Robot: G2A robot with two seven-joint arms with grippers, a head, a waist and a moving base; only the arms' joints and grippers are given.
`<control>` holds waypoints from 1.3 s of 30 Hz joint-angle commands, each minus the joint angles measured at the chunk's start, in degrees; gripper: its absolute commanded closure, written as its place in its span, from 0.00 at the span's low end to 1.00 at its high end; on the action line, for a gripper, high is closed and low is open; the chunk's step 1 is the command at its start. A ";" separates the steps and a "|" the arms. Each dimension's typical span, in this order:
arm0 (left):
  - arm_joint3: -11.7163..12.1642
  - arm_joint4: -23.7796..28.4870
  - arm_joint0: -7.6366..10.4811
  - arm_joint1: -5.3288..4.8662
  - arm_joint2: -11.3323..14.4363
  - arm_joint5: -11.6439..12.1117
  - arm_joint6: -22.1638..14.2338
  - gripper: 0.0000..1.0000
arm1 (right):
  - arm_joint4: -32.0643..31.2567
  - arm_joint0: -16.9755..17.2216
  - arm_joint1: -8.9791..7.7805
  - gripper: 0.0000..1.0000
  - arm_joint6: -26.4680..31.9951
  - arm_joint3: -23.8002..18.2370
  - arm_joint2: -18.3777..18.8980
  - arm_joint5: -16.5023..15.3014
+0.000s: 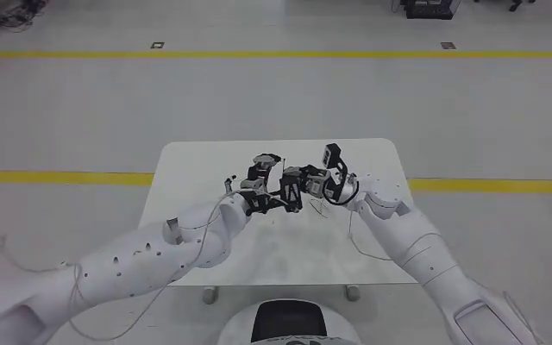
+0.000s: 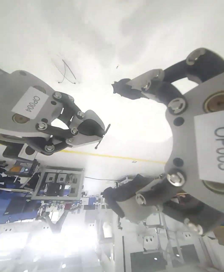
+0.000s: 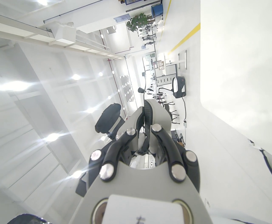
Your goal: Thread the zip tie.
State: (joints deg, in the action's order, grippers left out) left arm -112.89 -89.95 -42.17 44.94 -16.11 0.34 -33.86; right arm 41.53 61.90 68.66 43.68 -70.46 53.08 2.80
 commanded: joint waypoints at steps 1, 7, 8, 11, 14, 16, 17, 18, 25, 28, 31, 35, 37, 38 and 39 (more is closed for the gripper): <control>0.68 0.00 0.71 0.04 1.14 -2.11 1.03 0.00 | -0.02 0.00 0.00 1.00 0.01 0.00 -0.01 0.00; 0.81 0.00 0.65 0.04 1.12 -2.05 1.20 0.00 | -0.11 0.55 0.05 1.00 -1.01 -0.68 0.08 -0.17; 1.33 0.00 0.62 0.04 1.05 -1.60 1.75 0.00 | -0.26 0.72 0.06 1.00 -1.36 -1.00 0.19 -0.09; 1.77 0.00 0.49 -0.01 1.09 -0.59 3.07 0.00 | -1.22 1.08 0.09 1.00 -2.86 -1.74 0.53 0.29; 1.61 0.00 0.80 -0.12 1.37 -0.34 3.65 0.03 | -2.17 1.57 0.11 1.00 -4.56 -2.50 0.91 0.53; 1.61 0.00 1.28 -0.21 1.71 -0.64 3.44 0.45 | -2.46 1.89 0.11 1.00 -5.31 -2.82 1.29 0.79; 1.61 0.00 1.52 -0.24 1.90 -1.14 3.07 0.52 | -2.73 2.04 0.12 1.00 -5.78 -3.05 1.41 0.86; 1.52 0.00 1.80 -0.27 2.20 -1.43 2.82 0.55 | -2.93 2.18 0.12 1.00 -6.05 -3.28 1.50 0.95; 1.30 0.00 3.92 -0.42 4.99 -2.39 2.47 0.70 | -3.58 3.16 0.19 1.00 -6.84 -4.28 2.41 0.85; 1.39 0.00 4.76 -0.39 6.09 -2.97 2.45 0.73 | -3.77 3.30 0.27 1.00 -6.64 -4.48 2.60 0.87; 1.46 0.00 5.05 -0.35 6.37 -3.05 2.54 0.74 | -3.91 3.38 0.36 1.00 -6.49 -4.56 2.75 0.95; 1.52 0.00 5.08 -0.28 6.37 -2.90 2.64 0.75 | -4.05 3.41 0.51 1.00 -6.34 -4.53 2.88 1.04; 1.57 0.00 5.09 -0.25 6.37 -2.81 2.67 0.75 | -4.14 3.39 0.60 1.00 -6.35 -4.45 2.91 1.08; 1.57 0.00 5.09 -0.23 6.37 -2.81 2.64 0.75 | -4.20 3.38 0.65 1.00 -6.37 -4.42 2.91 1.11; 1.57 0.00 5.07 -0.22 6.37 -2.81 2.61 0.78 | -4.28 3.36 0.69 1.00 -6.36 -4.39 2.91 1.16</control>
State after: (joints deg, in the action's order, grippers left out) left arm -111.32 -89.95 -37.09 44.70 -9.74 -2.46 -31.21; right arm 37.32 65.28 69.31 37.33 -74.87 55.99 3.92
